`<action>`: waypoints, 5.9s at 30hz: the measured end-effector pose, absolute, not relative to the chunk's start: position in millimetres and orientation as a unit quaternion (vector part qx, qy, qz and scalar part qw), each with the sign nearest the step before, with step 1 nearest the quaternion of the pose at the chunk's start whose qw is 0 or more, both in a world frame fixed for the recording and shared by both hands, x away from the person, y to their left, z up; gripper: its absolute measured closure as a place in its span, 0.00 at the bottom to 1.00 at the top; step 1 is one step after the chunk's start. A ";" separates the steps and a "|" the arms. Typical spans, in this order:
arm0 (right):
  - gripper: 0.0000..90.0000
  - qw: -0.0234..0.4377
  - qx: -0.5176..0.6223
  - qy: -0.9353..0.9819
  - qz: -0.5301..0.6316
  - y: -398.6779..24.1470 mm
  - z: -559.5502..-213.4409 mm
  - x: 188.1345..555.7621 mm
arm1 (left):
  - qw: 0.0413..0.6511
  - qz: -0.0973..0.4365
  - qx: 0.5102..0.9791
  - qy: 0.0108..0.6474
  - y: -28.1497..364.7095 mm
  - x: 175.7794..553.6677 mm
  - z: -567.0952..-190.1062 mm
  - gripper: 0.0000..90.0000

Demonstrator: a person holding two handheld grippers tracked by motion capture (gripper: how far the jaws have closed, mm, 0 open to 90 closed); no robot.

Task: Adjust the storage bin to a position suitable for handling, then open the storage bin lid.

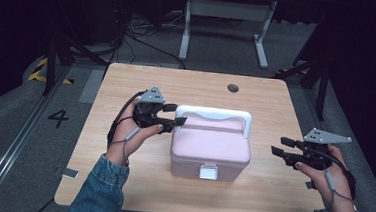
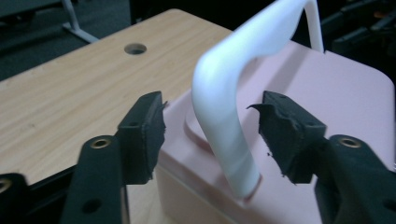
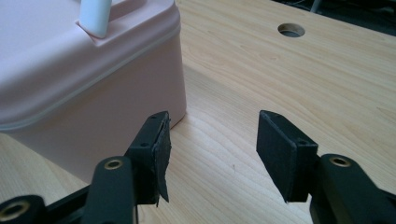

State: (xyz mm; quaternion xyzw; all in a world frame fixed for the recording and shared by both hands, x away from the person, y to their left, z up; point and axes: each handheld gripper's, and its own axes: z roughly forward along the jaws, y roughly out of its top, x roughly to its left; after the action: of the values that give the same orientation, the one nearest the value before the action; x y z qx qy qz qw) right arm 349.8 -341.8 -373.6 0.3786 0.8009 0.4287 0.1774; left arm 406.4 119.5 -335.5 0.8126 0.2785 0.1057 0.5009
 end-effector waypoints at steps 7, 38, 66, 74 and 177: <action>0.52 0.187 0.384 0.793 0.434 -346.1 -371.6 346.9 | 0.505 0.101 0.812 0.274 105.1 411.2 -339.9 0.61; 0.54 0.183 0.373 0.786 0.458 -343.7 -365.2 346.9 | 0.490 0.113 0.825 0.259 95.2 407.1 -301.7 0.78; 0.65 0.170 0.343 0.777 0.499 -325.7 -352.6 345.0 | 0.459 0.108 0.822 0.319 89.8 464.9 -285.2 0.80; 0.76 0.159 0.327 0.775 0.517 -307.7 -347.9 347.3 | 0.477 0.075 0.811 0.330 95.8 482.2 -290.2 0.82; 0.87 0.165 0.356 0.700 0.597 -311.6 -329.7 338.9 | 0.534 0.161 0.805 0.201 90.7 430.3 -300.0 0.65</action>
State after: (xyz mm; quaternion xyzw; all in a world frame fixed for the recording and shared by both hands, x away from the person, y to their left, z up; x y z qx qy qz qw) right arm 338.9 -311.6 -329.7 0.3560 0.6997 0.5971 0.1649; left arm 430.3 90.7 -300.0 0.8051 0.2005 0.1613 0.5344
